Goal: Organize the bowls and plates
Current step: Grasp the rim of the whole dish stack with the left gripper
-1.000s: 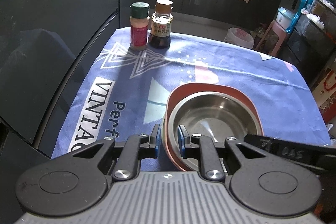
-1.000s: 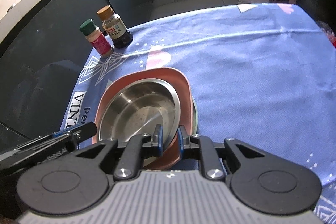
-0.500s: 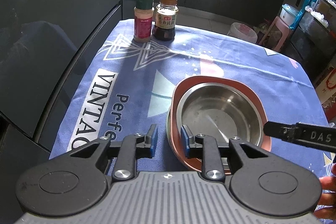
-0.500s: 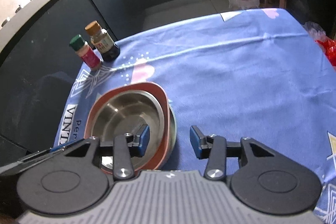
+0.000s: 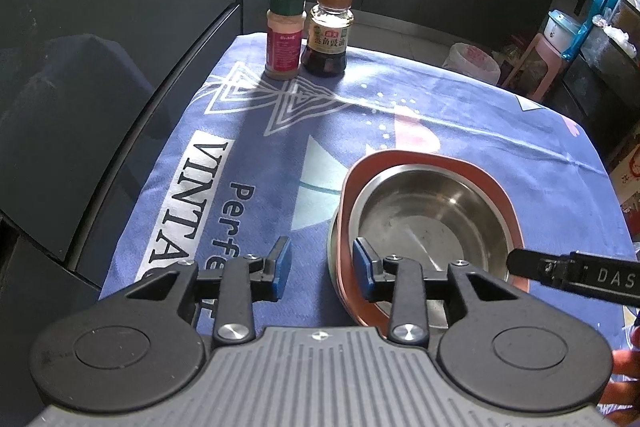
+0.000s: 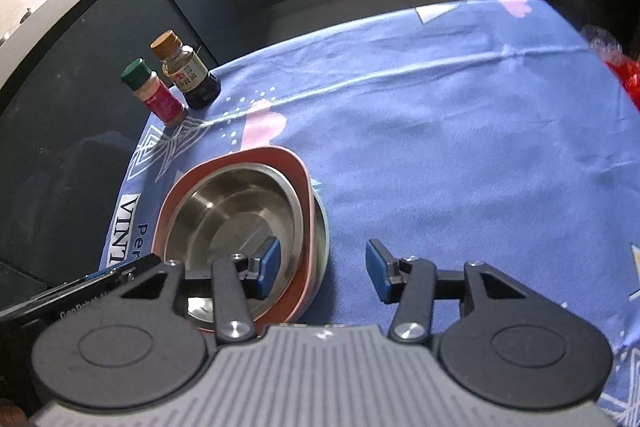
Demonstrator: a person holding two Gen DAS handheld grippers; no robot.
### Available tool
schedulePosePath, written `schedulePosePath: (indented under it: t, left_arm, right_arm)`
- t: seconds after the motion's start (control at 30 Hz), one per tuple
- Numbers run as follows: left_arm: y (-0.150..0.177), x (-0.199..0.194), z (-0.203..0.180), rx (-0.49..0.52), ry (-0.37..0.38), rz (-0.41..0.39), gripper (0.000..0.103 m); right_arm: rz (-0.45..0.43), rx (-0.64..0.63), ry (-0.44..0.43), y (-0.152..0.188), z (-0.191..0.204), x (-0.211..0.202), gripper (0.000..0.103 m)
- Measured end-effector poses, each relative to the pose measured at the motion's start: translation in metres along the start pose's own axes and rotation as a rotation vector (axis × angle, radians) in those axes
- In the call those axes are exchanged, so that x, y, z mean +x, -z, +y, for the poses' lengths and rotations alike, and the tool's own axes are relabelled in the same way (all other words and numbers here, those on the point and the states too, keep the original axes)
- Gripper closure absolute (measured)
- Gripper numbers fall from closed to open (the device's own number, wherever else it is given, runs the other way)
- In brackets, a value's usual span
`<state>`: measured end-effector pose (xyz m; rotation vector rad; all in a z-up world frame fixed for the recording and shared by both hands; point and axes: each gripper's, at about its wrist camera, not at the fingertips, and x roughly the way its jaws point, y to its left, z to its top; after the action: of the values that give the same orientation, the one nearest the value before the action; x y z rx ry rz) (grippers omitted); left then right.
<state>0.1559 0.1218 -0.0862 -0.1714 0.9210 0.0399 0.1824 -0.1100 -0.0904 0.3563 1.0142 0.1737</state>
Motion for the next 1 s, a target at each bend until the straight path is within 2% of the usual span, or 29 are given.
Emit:
schedulePosePath:
  t: [0.37, 0.77, 1.0]
  left_arm:
    - [-0.003, 0.017, -0.001, -0.032, 0.054, 0.044, 0.07]
    - [-0.003, 0.032, 0.001, -0.06, 0.071, 0.095, 0.07]
    - [-0.003, 0.034, -0.002, -0.048, 0.103, 0.074, 0.071]
  right_arm:
    - [0.052, 0.048, -0.045, -0.002, -0.006, 0.012, 0.0]
    - [0.085, 0.086, -0.106, -0.008, -0.012, 0.023, 0.0]
    - [0.087, 0.056, -0.108, -0.009, -0.006, 0.027, 0.0]
